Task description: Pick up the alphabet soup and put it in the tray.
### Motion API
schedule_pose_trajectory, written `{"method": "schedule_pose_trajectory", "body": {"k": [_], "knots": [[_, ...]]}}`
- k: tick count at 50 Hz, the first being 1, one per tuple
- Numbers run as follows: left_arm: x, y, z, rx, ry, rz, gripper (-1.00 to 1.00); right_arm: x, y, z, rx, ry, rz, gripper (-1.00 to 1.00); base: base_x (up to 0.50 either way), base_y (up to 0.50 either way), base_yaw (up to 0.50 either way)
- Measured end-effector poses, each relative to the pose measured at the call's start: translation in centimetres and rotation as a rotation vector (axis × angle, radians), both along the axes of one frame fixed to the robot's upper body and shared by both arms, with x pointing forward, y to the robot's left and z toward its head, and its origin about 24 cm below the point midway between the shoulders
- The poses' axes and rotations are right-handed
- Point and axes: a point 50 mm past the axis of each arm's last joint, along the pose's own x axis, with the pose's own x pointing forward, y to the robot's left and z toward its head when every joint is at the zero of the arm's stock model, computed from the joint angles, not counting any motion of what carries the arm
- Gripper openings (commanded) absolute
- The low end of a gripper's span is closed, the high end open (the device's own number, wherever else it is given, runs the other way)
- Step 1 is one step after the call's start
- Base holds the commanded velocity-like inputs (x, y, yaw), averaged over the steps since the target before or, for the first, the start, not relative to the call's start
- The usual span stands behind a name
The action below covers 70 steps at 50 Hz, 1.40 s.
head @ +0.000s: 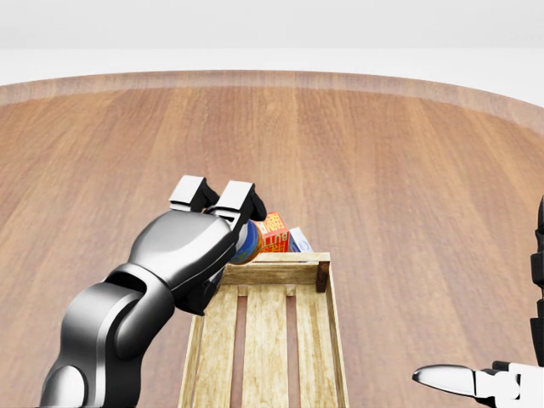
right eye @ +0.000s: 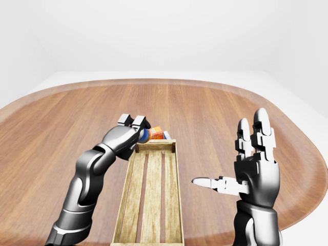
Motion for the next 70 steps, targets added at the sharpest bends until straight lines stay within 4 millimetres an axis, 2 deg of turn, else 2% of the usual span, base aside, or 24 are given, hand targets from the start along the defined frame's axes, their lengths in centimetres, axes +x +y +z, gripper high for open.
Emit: {"method": "schedule_pose_trajectory", "body": {"k": [20, 45, 70], "knots": [[-1.0, -2.4, -3.2, 0.071, 0.098, -0.068, -1.0, 0.1, -0.1, 0.0, 0.003, -0.003, -0.001, 1.0, 0.0, 0.0, 0.0], [-1.0, -2.5, -8.4, 0.171, 0.303, -0.059, -1.0, 0.1, 0.0, 0.0, 0.001, -0.003, 0.0, 1.0, 0.0, 0.0, 0.0], [-1.5, -3.7, -10.0, 0.188, 0.369, -0.096, -1.0, 0.1, 0.0, 0.1, 0.0, -0.004, -0.002, 1.0, 0.0, 0.0, 0.0]]}}
